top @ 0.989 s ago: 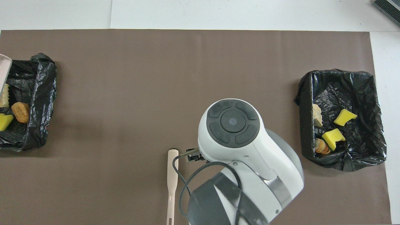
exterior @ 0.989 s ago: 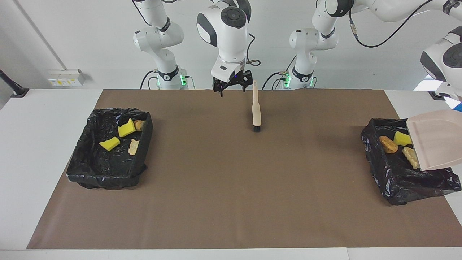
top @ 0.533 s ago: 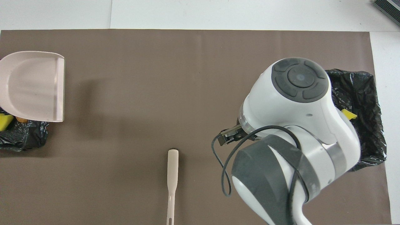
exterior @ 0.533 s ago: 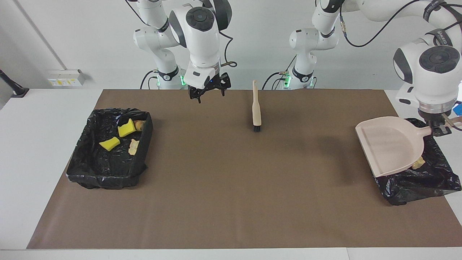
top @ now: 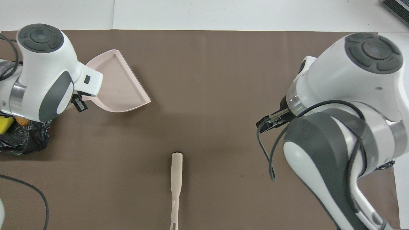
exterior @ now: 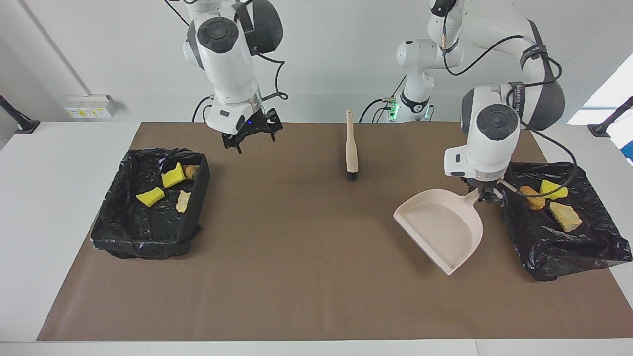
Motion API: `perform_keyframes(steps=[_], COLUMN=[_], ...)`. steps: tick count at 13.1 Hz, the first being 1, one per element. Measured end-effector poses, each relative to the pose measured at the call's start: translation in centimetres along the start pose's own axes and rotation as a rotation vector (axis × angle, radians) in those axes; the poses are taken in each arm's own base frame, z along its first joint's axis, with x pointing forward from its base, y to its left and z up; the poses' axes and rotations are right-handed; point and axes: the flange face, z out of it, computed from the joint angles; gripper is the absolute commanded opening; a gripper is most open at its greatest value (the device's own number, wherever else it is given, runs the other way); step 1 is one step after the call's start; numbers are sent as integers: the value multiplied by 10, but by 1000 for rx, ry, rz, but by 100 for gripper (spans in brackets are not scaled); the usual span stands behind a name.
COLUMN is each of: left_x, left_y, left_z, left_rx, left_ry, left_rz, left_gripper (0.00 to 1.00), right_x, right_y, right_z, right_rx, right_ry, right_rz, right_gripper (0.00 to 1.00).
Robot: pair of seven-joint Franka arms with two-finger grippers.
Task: Sweep and dump trash in bin
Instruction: 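Return the dustpan to the table center with the left gripper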
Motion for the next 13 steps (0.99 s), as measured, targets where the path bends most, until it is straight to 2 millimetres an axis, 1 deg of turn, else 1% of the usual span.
perform_keyframes(steps=[3,5,7,8,9,10,11,13], left_x=[61,93,124,142,160,176,186,193], left_y=[63,101,127,139,150,160,168,175], left_z=[3,6,5,5,7,8,7,3], left_rx=[-64,-121,-148,-164,-179,-199,-229,-316], left_ry=[52,66,79,84,89,96,98,92], left_rz=[-234,-377,-487,-544,-589,-621,-653,-702], left_gripper=[0,0,0,0,0,0,0,0], right_x=[-18,-29,-37,-43,-51,-58,-65,-77], right_y=[81,130,171,187,200,206,206,195], right_z=[-16,-21,-29,-31,-35,-41,-50,-69], right_rx=[-5,-15,-47,-50,-51,-51,-50,-47], right_ry=[30,60,123,133,140,151,163,181], right_rz=[101,188,258,288,314,341,374,407], right_gripper=[100,100,100,100,100,100,100,100])
